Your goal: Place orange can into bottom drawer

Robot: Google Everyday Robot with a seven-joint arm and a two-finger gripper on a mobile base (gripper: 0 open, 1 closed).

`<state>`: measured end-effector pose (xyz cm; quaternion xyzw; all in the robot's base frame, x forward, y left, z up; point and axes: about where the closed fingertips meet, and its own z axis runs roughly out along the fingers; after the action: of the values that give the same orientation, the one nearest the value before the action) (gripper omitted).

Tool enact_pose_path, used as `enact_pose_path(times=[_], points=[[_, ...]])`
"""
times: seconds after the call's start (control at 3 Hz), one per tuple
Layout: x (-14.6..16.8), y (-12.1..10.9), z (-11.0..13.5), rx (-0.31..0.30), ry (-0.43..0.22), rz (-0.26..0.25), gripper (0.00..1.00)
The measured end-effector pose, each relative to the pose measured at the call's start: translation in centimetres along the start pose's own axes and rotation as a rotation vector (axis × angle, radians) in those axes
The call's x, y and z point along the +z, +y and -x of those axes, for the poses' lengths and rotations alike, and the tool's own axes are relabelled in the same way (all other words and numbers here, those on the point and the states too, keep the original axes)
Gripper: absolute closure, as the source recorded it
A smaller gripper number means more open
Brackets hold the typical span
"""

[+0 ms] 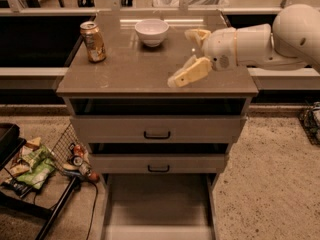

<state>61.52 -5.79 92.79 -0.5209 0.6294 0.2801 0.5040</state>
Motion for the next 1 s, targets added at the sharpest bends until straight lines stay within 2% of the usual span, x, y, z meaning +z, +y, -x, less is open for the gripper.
enact_pose_path(times=[0.67,1.0], points=[[0.9,-0.5,0.1,0.014,-0.014,-0.010,0.00],[5.2,-4.3,0.2,0.033,-0.050,-0.047,0.00]])
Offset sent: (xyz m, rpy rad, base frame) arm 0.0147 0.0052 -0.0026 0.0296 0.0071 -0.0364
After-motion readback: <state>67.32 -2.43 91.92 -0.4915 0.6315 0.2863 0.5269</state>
